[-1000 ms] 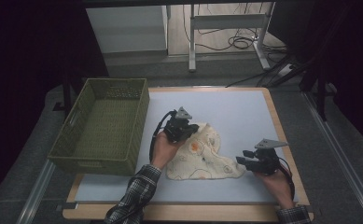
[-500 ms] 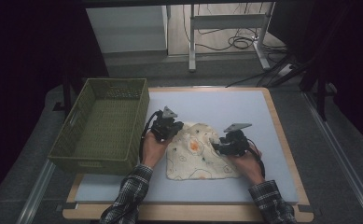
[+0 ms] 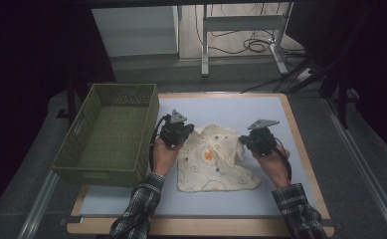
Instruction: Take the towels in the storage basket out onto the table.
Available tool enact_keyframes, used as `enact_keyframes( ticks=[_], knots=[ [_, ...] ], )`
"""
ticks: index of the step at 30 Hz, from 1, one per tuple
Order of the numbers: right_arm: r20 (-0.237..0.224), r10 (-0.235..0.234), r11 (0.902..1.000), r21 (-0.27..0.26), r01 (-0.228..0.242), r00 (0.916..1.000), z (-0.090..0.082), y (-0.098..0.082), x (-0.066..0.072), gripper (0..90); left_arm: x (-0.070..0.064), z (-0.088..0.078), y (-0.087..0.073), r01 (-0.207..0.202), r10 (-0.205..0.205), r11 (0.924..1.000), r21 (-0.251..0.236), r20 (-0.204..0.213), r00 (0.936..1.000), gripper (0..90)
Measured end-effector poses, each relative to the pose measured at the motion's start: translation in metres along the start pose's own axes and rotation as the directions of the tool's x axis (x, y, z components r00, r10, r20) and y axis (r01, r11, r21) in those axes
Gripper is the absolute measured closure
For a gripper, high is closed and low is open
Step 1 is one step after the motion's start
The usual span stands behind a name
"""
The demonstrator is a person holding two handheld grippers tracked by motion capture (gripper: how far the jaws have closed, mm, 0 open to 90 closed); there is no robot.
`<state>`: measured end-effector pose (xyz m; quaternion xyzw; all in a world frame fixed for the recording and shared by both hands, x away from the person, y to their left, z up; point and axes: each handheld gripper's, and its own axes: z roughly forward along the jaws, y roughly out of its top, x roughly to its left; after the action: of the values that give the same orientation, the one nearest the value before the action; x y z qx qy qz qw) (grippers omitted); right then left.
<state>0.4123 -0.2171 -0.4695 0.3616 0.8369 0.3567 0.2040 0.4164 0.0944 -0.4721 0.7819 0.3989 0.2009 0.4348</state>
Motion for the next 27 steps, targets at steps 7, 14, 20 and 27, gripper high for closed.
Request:
enact_keyframes(
  ticks=[7,14,20,27],
  knots=[
    [0.059,0.037,0.9993,0.000,-0.037,0.9976,0.000,0.025,-0.032,81.8,0.010,0.013,0.009,0.036,-0.035,0.9988,0.033,-0.034,0.9988,84.9],
    [0.059,0.028,0.9995,0.012,-0.029,0.9978,0.003,0.016,-0.036,67.6,-0.001,0.020,-0.004,0.039,-0.039,0.9974,0.060,0.007,0.9992,59.5],
    [0.064,0.040,0.9985,0.036,-0.042,0.9971,-0.002,-0.004,-0.041,66.5,-0.017,0.013,-0.021,0.059,-0.062,0.9965,0.058,0.055,0.9965,44.5],
    [0.058,0.120,0.9910,0.052,-0.123,0.9911,0.010,-0.024,-0.061,63.0,-0.034,0.001,-0.053,0.026,-0.037,0.9930,0.115,0.095,0.9948,29.8]
  ],
)
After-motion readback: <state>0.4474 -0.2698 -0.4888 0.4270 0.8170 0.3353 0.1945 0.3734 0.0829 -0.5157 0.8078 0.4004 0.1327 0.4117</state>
